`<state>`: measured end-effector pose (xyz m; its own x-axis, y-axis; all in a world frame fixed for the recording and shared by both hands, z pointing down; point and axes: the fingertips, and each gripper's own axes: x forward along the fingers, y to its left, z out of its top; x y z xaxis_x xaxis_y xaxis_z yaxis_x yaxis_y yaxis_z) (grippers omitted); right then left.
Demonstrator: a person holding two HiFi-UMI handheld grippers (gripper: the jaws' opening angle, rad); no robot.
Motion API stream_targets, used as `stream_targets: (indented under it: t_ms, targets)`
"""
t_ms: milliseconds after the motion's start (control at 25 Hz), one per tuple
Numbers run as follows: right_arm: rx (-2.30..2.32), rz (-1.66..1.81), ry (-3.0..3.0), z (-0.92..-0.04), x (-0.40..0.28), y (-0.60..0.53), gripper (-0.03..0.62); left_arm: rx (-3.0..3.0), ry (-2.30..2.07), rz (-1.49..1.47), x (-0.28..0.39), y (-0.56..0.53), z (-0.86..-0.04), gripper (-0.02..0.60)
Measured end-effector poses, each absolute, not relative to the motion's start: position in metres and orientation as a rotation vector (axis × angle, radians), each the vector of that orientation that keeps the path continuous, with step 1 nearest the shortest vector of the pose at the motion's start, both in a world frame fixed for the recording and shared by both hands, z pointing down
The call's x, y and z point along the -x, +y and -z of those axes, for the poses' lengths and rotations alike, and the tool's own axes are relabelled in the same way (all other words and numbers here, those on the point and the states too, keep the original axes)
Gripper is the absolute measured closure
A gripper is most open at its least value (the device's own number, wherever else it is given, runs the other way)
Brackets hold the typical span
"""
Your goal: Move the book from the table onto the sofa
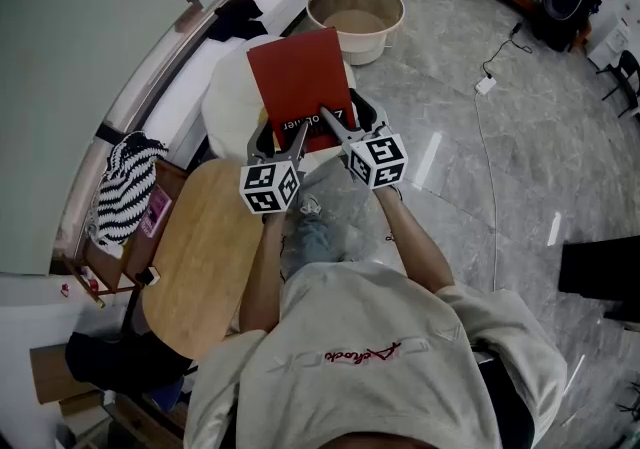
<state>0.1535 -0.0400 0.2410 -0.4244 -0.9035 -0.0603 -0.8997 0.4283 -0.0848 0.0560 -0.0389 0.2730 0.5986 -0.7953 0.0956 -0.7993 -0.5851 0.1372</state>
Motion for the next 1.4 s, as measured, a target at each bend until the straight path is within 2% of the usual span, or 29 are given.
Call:
stream_targets:
  t_ms: [1400]
  targets:
    - [1.666, 0.068, 2.593, -0.238, -0.100, -0.369, 0.309, -2.618, -1.292, -0.004, -0.003, -0.367, -0.275, 0.287]
